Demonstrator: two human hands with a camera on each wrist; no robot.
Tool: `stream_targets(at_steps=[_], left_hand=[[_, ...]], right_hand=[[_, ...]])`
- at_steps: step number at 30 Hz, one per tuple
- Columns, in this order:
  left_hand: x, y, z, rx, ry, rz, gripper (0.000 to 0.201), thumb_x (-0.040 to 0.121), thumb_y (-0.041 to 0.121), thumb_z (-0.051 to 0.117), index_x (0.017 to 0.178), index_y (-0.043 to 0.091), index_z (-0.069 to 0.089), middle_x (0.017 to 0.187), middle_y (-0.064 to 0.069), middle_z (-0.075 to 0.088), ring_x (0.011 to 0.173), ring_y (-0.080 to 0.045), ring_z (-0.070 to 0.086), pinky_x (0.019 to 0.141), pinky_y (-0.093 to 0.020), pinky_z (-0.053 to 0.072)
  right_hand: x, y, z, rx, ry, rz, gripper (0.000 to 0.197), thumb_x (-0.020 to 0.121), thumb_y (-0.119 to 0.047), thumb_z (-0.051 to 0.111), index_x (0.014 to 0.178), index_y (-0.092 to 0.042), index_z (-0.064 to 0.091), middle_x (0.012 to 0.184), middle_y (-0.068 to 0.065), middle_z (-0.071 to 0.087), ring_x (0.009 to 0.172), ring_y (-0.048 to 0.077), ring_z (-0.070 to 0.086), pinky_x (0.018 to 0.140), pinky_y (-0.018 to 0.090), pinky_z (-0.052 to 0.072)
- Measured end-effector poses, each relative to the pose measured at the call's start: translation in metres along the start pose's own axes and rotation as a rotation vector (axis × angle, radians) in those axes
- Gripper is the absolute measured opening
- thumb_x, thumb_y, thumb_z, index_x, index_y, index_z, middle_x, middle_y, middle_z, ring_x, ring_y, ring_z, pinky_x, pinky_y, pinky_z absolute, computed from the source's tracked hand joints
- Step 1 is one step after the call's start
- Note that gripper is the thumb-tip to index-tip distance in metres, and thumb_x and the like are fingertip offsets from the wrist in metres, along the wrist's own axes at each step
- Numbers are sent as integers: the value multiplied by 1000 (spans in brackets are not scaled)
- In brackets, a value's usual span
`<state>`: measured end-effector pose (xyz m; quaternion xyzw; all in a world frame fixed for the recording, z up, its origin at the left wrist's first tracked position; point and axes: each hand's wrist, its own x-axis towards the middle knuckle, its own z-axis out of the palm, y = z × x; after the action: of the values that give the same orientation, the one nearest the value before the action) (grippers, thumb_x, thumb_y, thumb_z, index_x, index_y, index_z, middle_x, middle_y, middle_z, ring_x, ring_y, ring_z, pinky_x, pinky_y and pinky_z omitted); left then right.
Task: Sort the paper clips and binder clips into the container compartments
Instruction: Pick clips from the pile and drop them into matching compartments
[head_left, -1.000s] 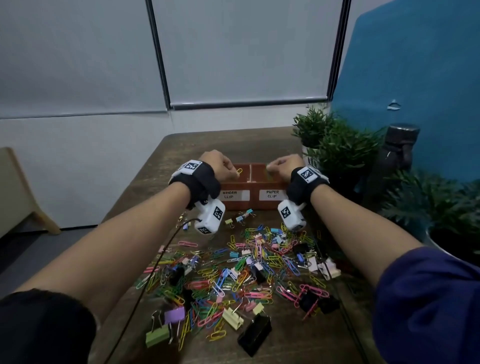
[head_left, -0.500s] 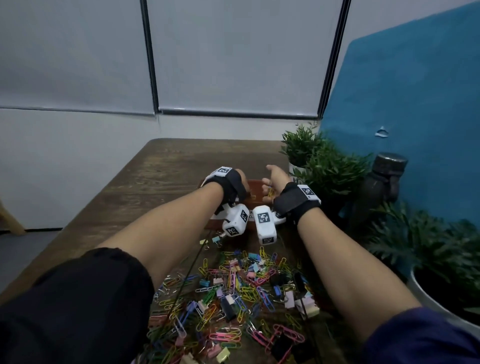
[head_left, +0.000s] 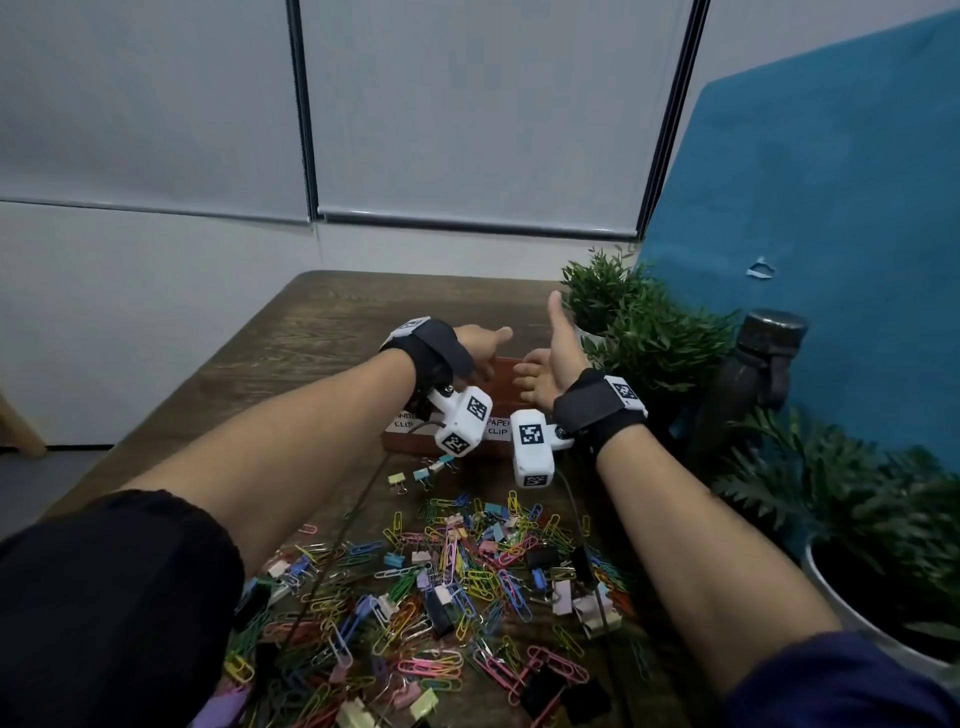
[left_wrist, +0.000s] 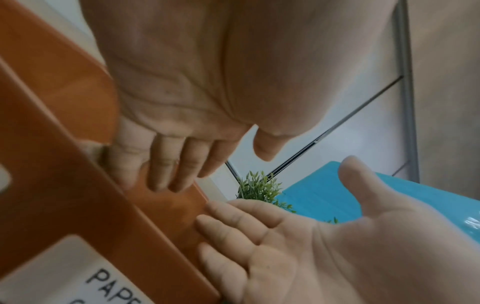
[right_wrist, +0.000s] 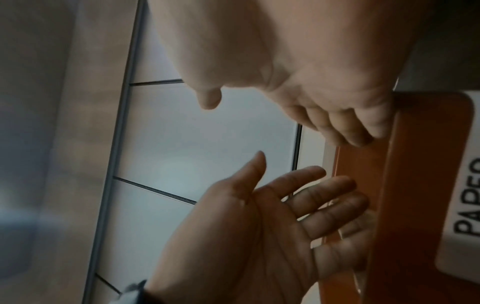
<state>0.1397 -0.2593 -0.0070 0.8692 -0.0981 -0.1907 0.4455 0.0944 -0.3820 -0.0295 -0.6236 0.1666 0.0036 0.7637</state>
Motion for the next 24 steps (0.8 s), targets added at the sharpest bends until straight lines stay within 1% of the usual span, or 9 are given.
stream_targets(at_steps=[3, 4, 6, 8, 9, 13, 16, 21, 24], left_hand=[[-16, -7, -13, -27, -40, 82, 58, 102, 50, 34, 124, 3, 59, 115, -14, 61, 101, -27, 56, 88, -36, 47], [-25, -10, -18, -3, -35, 120, 56, 102, 49, 35, 123, 3, 60, 115, -14, 62, 99, -26, 56, 82, -34, 47], [-46, -21, -29, 223, 15, 217, 51, 102, 47, 39, 119, 6, 64, 114, -13, 65, 96, -25, 58, 81, -33, 46], [-72, -37, -36, 607, 97, 300, 44, 99, 49, 45, 113, 14, 67, 107, -4, 66, 97, -22, 59, 84, -30, 45], [-84, -47, -37, 740, 111, 323, 40, 97, 50, 48, 112, 19, 68, 106, 0, 66, 96, -20, 59, 84, -29, 46], [-119, -81, -25, 866, -41, 361, 20, 88, 44, 66, 101, 31, 72, 97, 11, 69, 94, -12, 63, 87, -30, 50], [-134, -91, -9, 854, -147, 376, 19, 83, 39, 73, 101, 32, 72, 91, 16, 66, 90, -7, 62, 84, -28, 50], [-142, -93, 27, 928, -152, 418, 40, 83, 35, 74, 119, 22, 63, 106, 10, 63, 94, -12, 60, 78, -26, 47], [-141, -93, 34, 962, -183, 376, 34, 80, 32, 77, 111, 22, 68, 103, 7, 69, 92, -12, 64, 77, -27, 51]], right_hand=[[-14, -4, -4, -57, -77, -83, 111, 75, -91, 33, 138, -1, 45, 125, 19, 59, 119, 31, 57, 106, 46, 42], [-23, -6, -3, -105, -82, -119, 99, 81, -86, 31, 133, -4, 50, 122, 18, 62, 116, 32, 60, 104, 46, 45], [-43, -7, -3, -268, -86, -209, 77, 90, -75, 34, 120, -9, 60, 106, 14, 69, 93, 26, 69, 79, 37, 55], [-66, 0, -4, -511, -84, -295, 54, 96, -57, 48, 112, -8, 63, 87, 9, 70, 68, 19, 67, 56, 26, 50], [-75, 6, -6, -653, -90, -329, 42, 96, -48, 55, 109, -9, 64, 82, 7, 69, 62, 16, 65, 51, 24, 47], [-102, 39, -15, -1063, -166, -335, 6, 85, -25, 76, 88, -22, 71, 78, -1, 72, 63, 12, 66, 65, 25, 51], [-118, 54, -21, -1240, -192, -268, 17, 78, -23, 82, 92, -29, 74, 79, -13, 67, 74, 8, 66, 71, 25, 51], [-127, 70, -19, -1483, -276, -195, 46, 75, -31, 84, 118, -34, 67, 95, -12, 66, 91, 10, 63, 80, 28, 52], [-126, 78, -17, -1556, -274, -235, 46, 79, -34, 81, 123, -34, 67, 99, -11, 63, 92, 12, 62, 82, 29, 52]])
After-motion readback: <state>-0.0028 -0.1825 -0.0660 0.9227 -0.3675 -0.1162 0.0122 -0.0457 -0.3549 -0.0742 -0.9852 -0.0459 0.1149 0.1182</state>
